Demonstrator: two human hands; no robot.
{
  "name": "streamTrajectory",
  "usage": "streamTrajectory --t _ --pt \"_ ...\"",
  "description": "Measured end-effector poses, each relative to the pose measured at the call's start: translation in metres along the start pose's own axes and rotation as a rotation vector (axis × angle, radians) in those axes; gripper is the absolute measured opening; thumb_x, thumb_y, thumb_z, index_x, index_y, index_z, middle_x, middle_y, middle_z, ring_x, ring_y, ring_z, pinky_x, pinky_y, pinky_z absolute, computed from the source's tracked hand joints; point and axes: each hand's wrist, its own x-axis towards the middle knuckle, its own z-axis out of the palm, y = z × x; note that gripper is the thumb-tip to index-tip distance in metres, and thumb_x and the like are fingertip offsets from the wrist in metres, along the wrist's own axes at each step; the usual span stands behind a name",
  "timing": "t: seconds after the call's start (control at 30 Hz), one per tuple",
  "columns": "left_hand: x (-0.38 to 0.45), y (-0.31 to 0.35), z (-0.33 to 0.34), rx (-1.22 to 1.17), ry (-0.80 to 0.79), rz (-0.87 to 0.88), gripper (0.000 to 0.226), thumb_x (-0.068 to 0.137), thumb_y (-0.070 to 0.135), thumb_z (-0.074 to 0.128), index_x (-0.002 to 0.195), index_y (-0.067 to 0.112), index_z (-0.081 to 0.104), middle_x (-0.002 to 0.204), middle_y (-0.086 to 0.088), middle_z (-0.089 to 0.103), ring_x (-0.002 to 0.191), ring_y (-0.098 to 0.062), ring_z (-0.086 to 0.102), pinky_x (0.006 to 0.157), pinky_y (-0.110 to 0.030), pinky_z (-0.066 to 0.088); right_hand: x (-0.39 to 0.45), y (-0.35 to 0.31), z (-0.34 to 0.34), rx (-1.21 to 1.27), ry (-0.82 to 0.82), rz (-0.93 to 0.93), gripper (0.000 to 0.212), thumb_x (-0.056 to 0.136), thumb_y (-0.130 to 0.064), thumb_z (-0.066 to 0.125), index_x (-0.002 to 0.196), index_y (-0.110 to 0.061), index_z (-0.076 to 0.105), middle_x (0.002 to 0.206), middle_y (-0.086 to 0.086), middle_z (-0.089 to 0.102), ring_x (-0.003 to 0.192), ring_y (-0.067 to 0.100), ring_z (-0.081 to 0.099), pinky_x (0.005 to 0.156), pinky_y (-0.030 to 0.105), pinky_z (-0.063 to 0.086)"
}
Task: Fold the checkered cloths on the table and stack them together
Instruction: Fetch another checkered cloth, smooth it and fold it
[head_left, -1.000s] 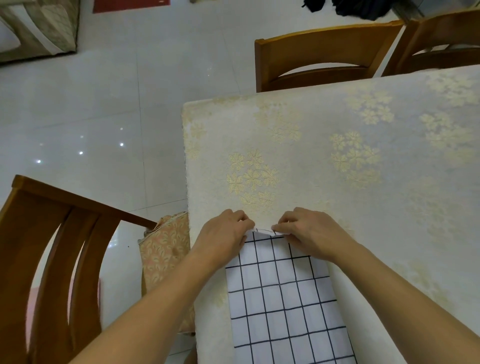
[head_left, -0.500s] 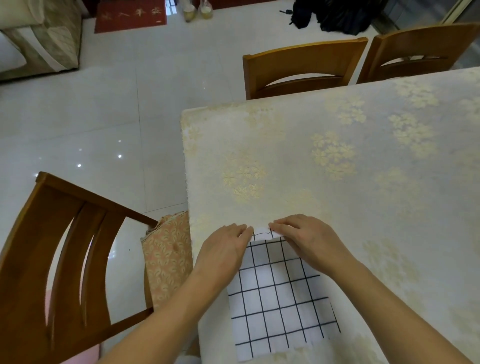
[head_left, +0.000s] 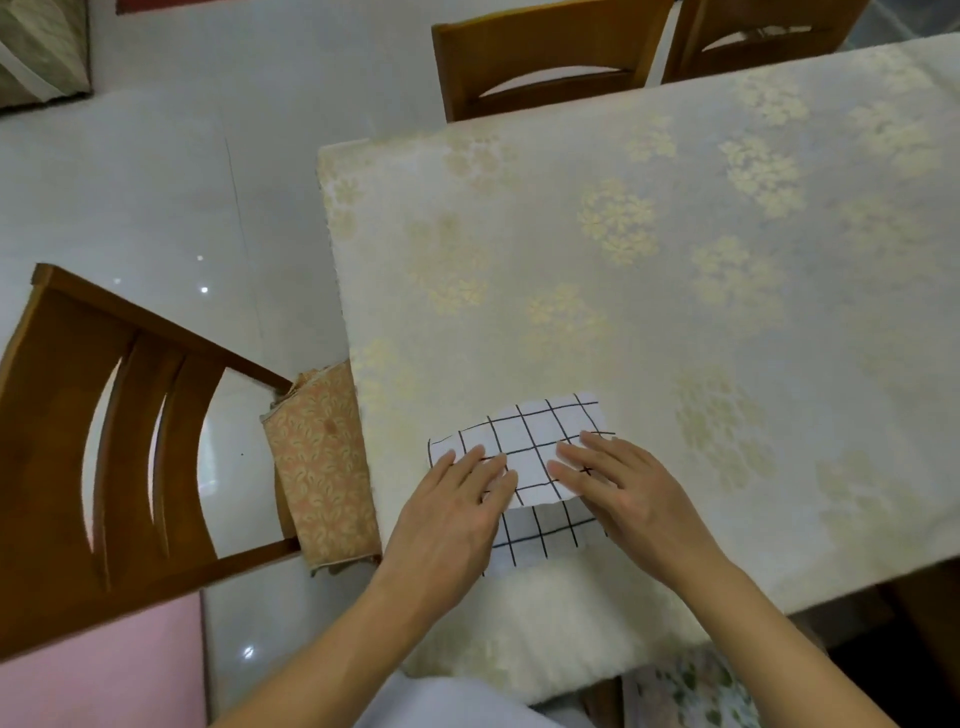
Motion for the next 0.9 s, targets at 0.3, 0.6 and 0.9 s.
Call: streamTrajectory --t 0.3,0.6,0.9 --pt "-0.032 0.020 0.042 -0.047 -0.075 0.042 0.052 0.081 0.014 0.077 0.131 0.015 0.063 0.137 -0.010 0.061 0.129 -0.029 0.056 0.107 -0.043 0.043 -0.050 -0.010 0.025 0.001 -0.096 0.029 0.041 0.094 -0.012 0.062 0.134 -0.023 0.061 0.142 0.001 0.057 0.135 0.028 0.050 0.104 0.046 0.046" --pt "-0.045 0.022 0.060 -0.053 -0.140 0.061 0.050 0.079 0.021 0.077 0.127 0.014 0.064 0.133 -0.011 0.063 0.124 -0.029 0.059 0.101 -0.041 0.049 -0.071 -0.013 0.039 -0.013 -0.154 0.077 0.052 0.087 -0.011 0.075 0.136 -0.021 0.060 0.147 0.002 0.052 0.142 0.027 0.041 0.112 0.048 0.039" --pt "-0.033 0.015 0.060 -0.104 -0.072 0.006 0.033 0.094 0.029 0.050 0.122 0.016 0.062 0.131 -0.006 0.060 0.120 -0.024 0.056 0.101 -0.039 0.046 -0.072 -0.021 0.039 -0.005 -0.197 0.104 0.038 0.102 -0.028 0.046 0.135 -0.018 0.061 0.146 0.001 0.054 0.142 0.023 0.042 0.111 0.050 0.039"
